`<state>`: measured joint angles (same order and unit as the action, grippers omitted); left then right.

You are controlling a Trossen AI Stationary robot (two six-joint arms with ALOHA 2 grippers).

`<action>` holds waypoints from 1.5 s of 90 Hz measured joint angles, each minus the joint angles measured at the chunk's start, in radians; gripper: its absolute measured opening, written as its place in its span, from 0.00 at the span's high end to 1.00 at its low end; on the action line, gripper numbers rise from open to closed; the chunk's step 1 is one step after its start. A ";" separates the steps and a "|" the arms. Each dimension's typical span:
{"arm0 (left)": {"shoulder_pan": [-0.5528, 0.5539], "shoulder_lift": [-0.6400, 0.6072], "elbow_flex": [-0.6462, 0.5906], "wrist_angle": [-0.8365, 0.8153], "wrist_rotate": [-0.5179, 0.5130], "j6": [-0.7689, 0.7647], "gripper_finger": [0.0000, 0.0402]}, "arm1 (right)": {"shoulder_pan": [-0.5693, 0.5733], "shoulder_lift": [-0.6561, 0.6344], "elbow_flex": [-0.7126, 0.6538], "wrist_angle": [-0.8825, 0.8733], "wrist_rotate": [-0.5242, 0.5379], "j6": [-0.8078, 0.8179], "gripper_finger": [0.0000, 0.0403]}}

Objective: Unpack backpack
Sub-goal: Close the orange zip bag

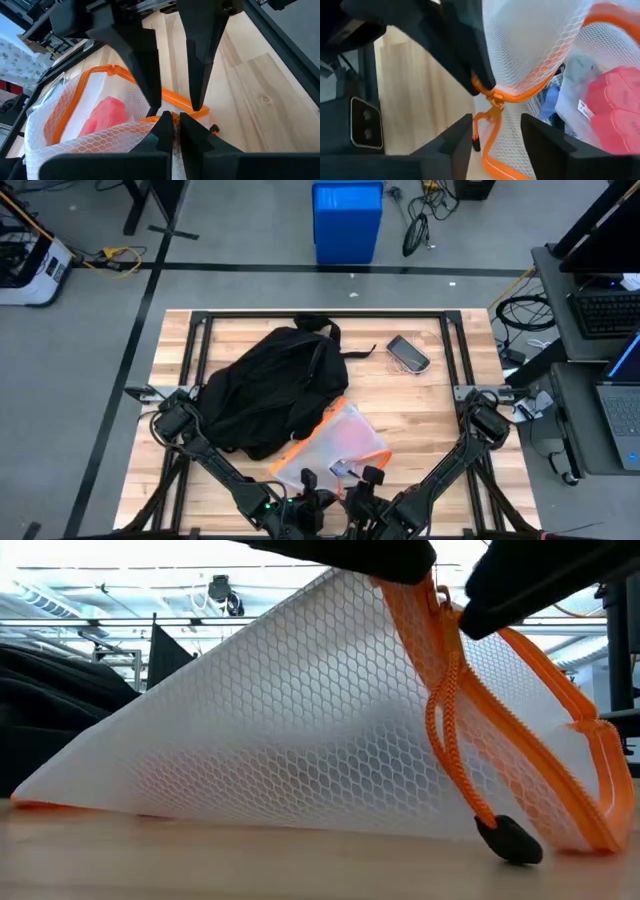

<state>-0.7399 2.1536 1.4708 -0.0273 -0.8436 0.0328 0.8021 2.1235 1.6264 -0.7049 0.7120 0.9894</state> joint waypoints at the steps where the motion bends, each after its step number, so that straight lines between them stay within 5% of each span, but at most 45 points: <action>1: 0.000 0.000 0.000 0.000 0.000 0.000 1.00 | -0.002 0.000 0.000 0.001 0.000 0.002 0.60; 21: 0.000 0.000 0.000 0.000 -0.002 0.000 1.00 | -0.020 0.000 0.000 0.040 -0.004 0.015 0.56; 50: 0.000 0.000 0.000 0.000 -0.002 0.000 1.00 | -0.031 0.013 0.000 0.043 -0.011 0.041 0.63; 80: 0.000 0.000 0.000 -0.008 -0.005 0.000 1.00 | -0.029 0.013 0.000 0.040 -0.040 0.022 0.98; 135: -0.028 -0.005 0.000 -0.024 -0.066 0.009 1.00 | -0.027 0.013 0.002 -0.043 -0.137 0.020 1.00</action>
<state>-0.7679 2.1489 1.4704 -0.0511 -0.9094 0.0414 0.7753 2.1365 1.6287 -0.7481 0.5754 1.0092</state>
